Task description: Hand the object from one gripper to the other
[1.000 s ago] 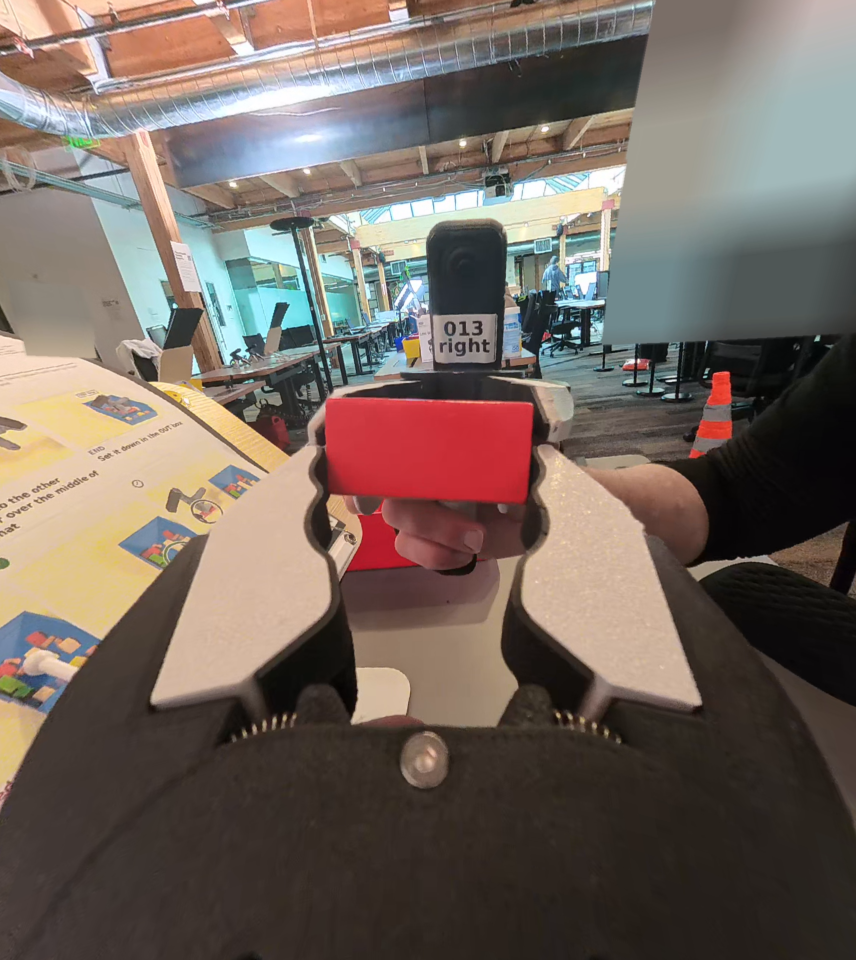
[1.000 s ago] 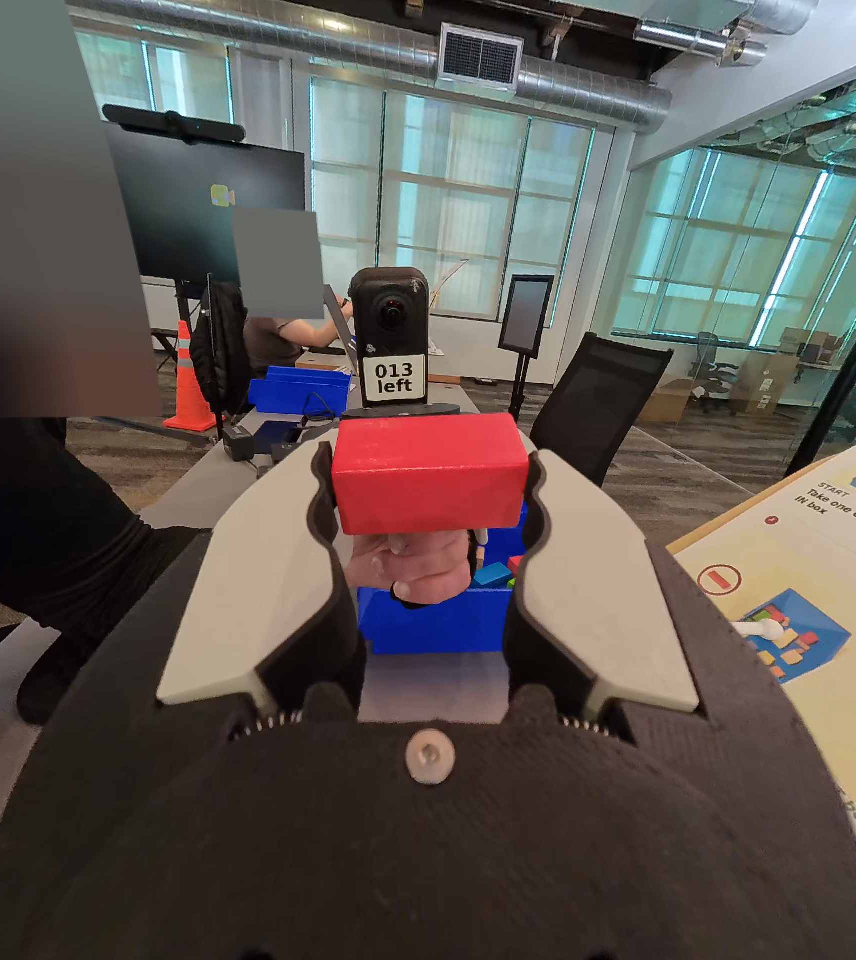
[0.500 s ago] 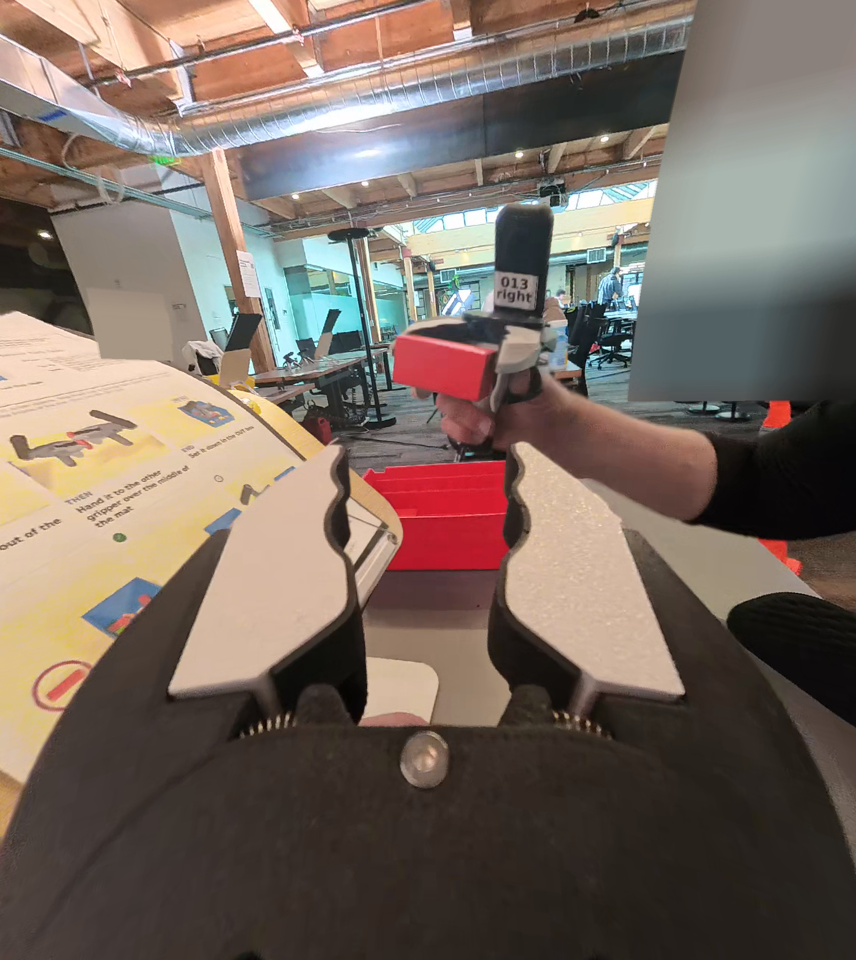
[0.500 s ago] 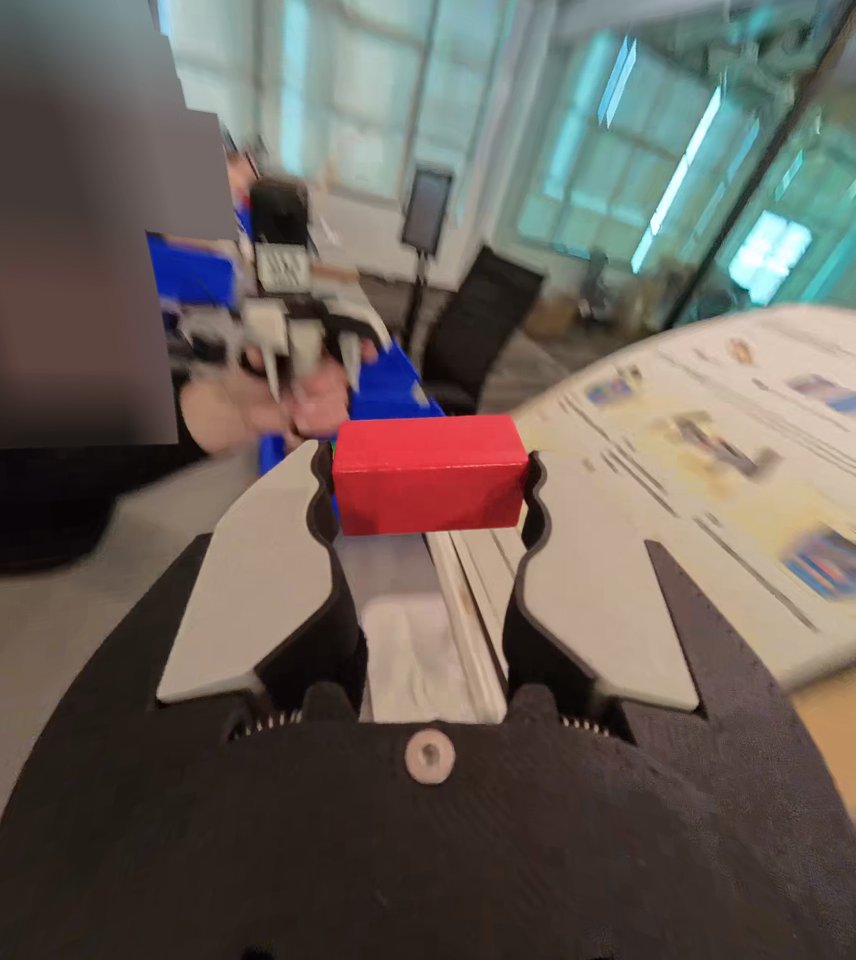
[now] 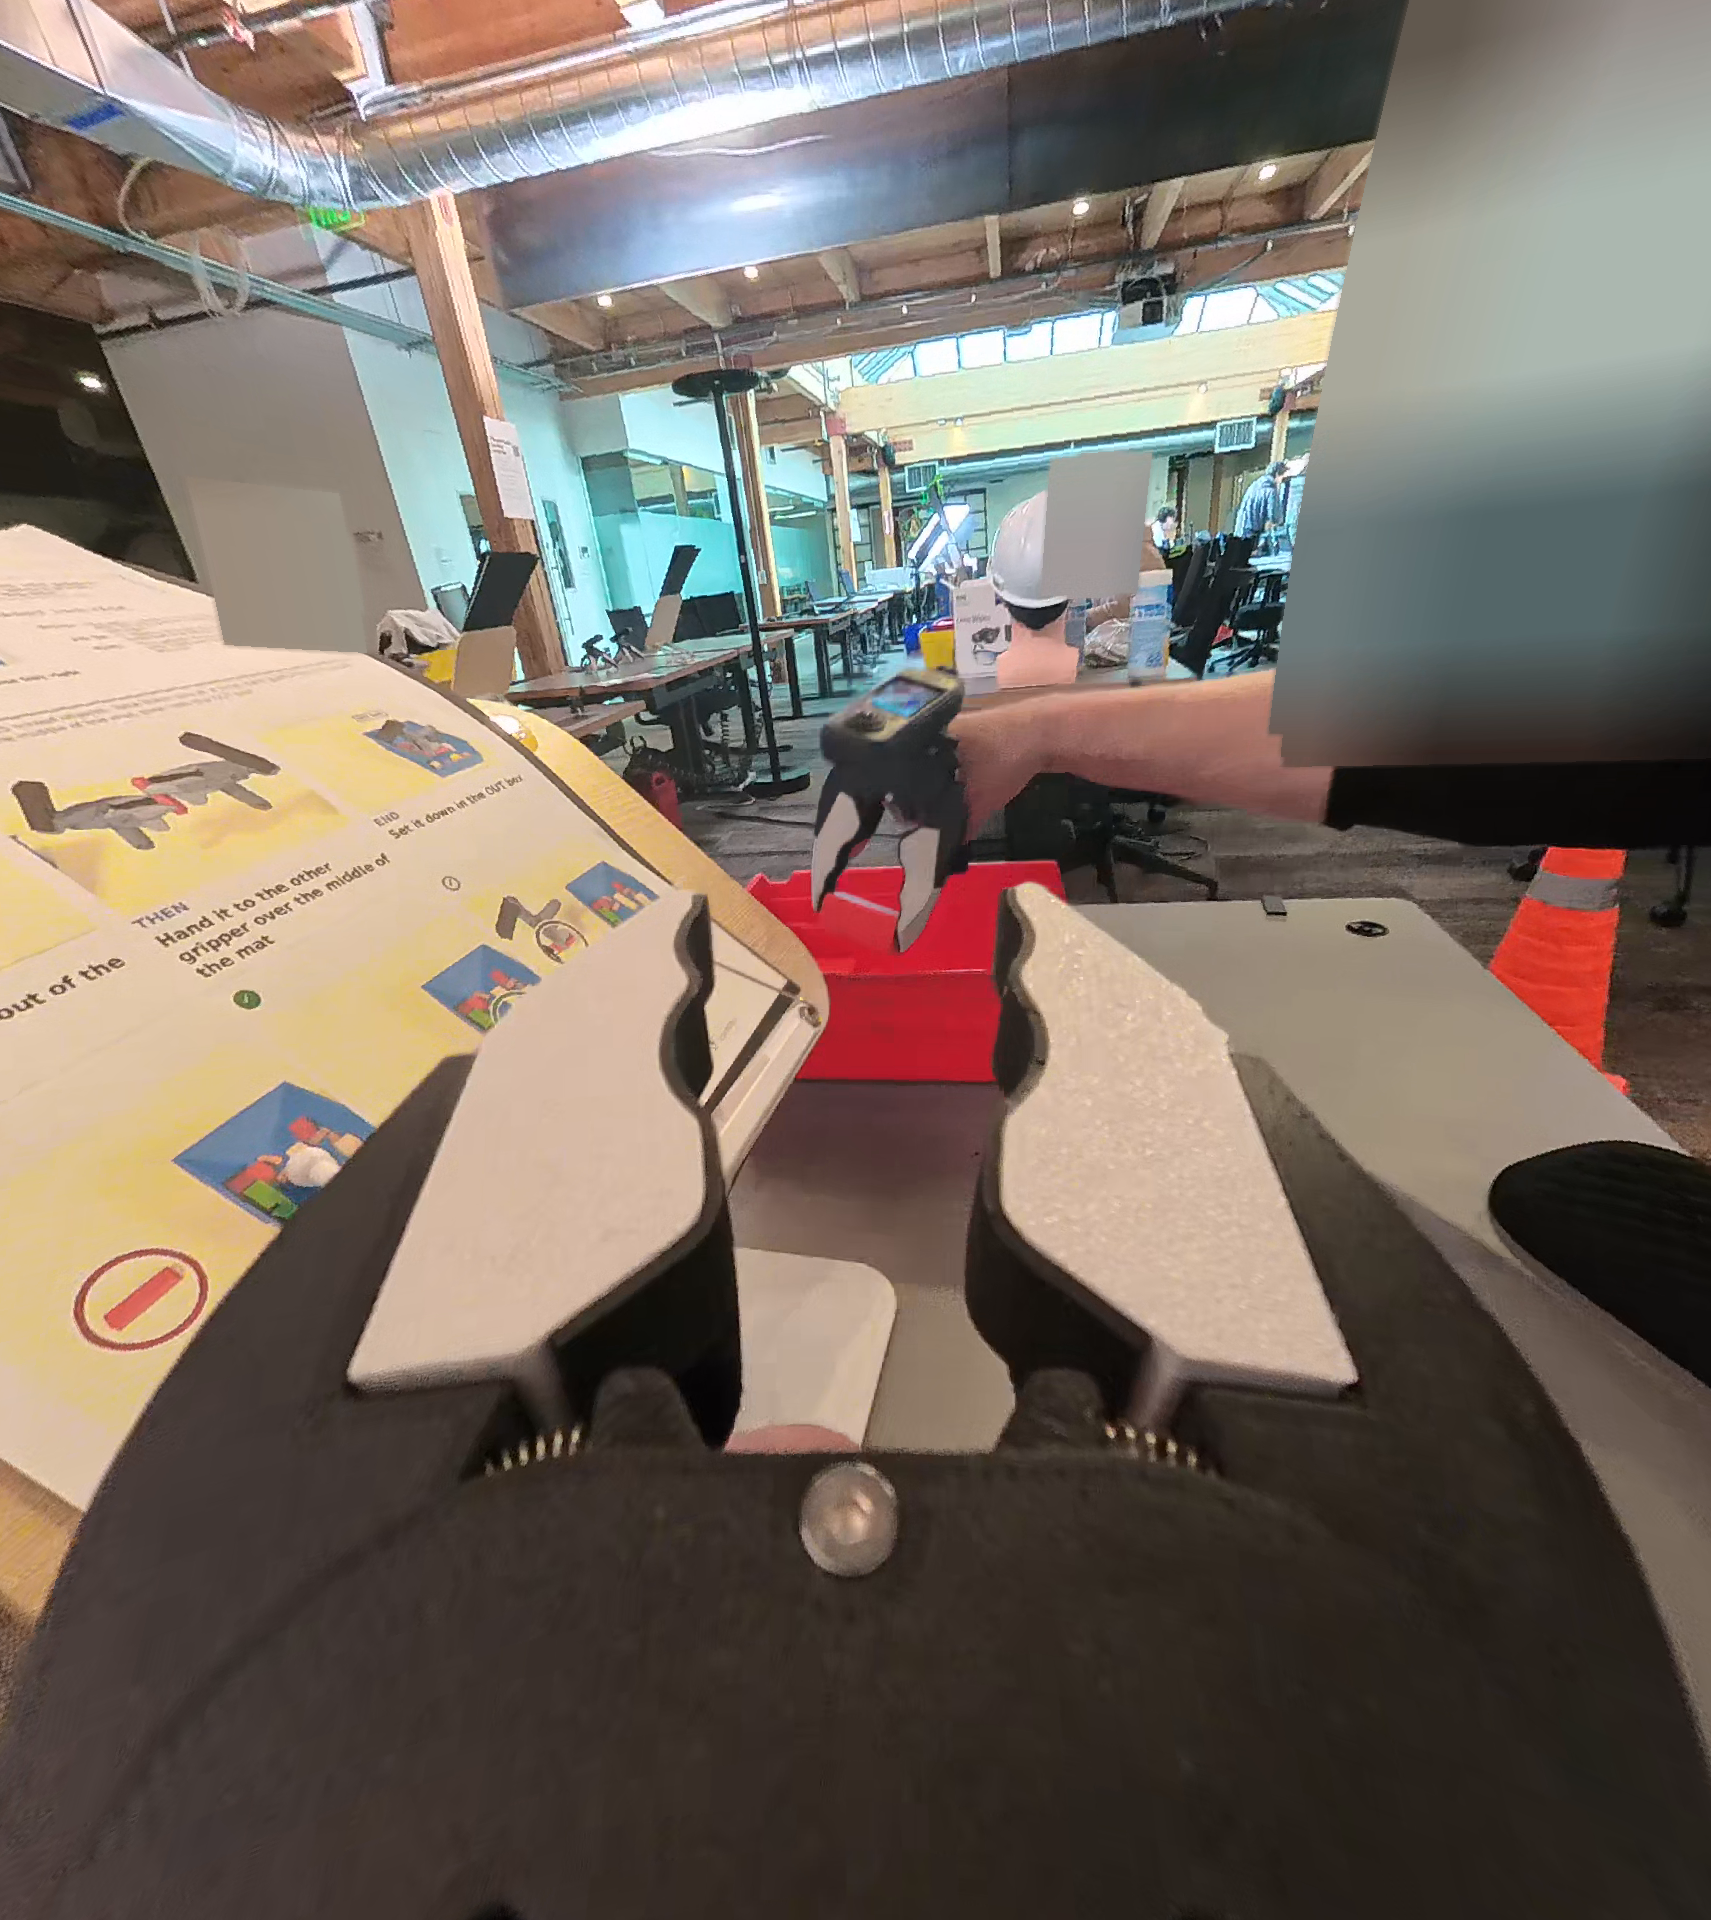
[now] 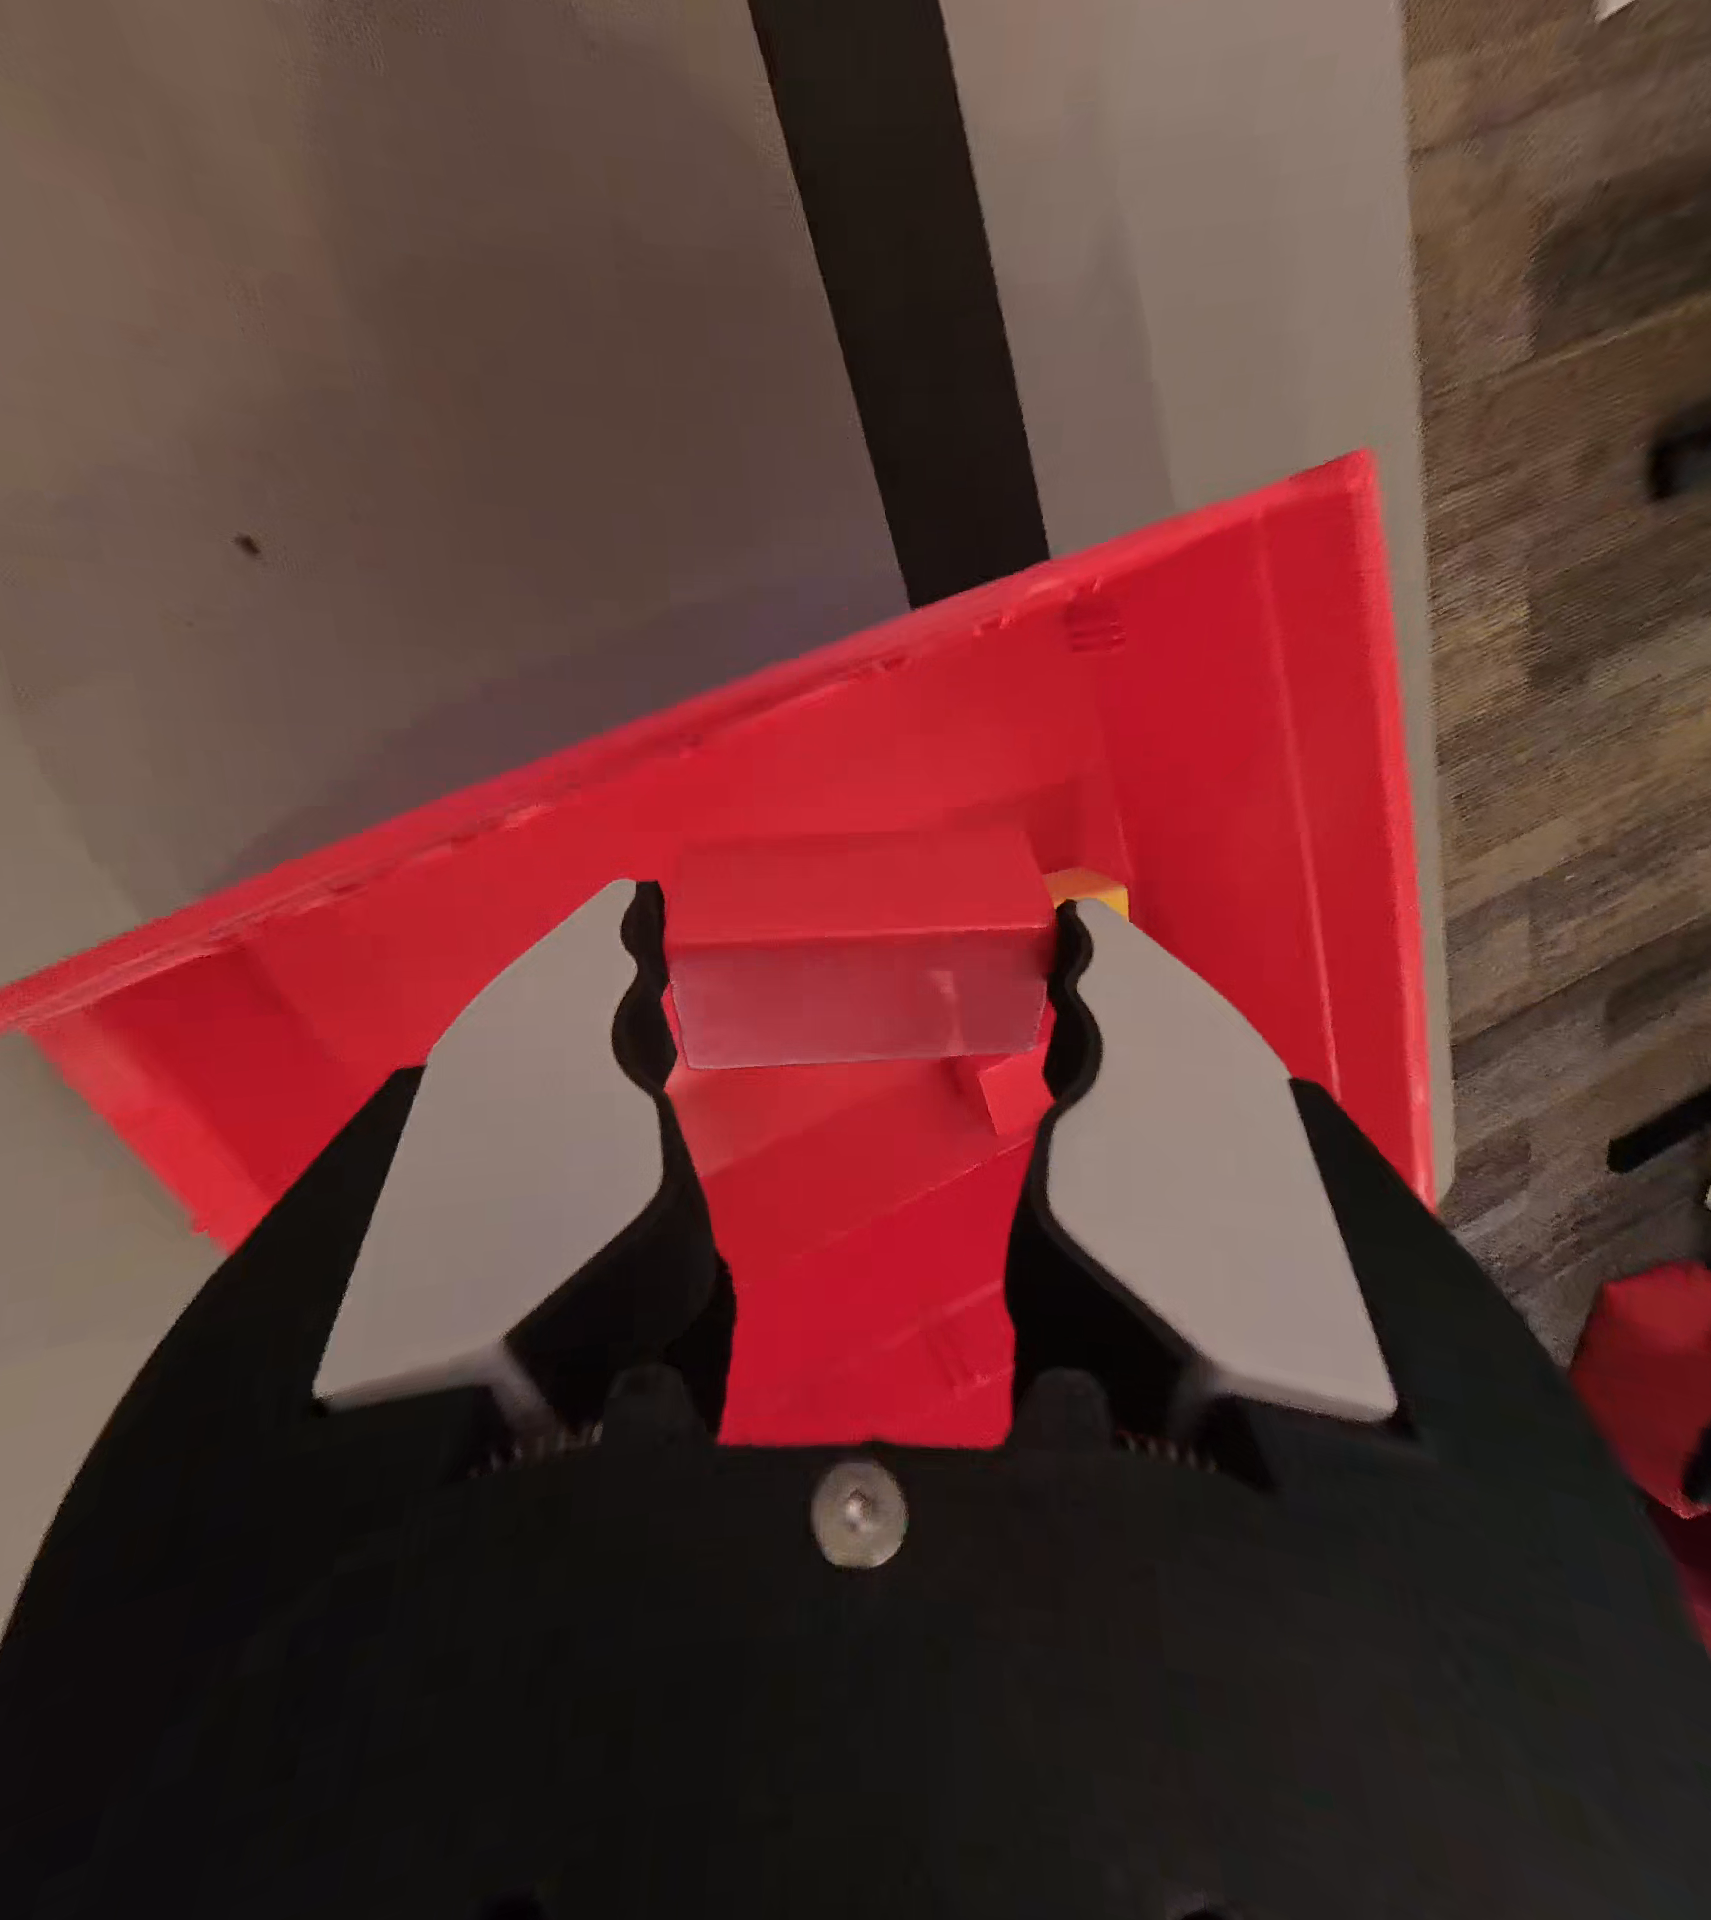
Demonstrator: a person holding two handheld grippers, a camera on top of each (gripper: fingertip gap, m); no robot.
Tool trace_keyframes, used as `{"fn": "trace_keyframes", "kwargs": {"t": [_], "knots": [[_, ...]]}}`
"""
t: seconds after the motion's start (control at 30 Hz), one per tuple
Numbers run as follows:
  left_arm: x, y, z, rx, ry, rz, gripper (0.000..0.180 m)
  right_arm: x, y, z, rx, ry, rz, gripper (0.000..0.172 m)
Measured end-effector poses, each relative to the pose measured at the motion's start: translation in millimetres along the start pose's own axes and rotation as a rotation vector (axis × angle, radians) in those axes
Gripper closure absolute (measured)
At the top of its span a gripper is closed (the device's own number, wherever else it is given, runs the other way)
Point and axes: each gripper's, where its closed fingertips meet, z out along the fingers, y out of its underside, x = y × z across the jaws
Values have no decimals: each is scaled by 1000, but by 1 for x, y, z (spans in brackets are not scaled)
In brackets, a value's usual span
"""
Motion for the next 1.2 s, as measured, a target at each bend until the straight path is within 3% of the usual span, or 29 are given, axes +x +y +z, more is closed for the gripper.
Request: {"fn": "trace_keyframes", "kwargs": {"t": [0.23, 0.53, 1.2], "knots": [[-11, 1, -8, -3, -31, -5, 129, 13, 14, 58, -80, -115, -42, 103], [-19, 8, -11, -21, -52, -17, 129, 15, 20, 92, -158, -219, -121, 103], [-19, 24, -2, -70, -46, -22, 128, 17, 23, 103, -280, -294, -208, 103]]}}
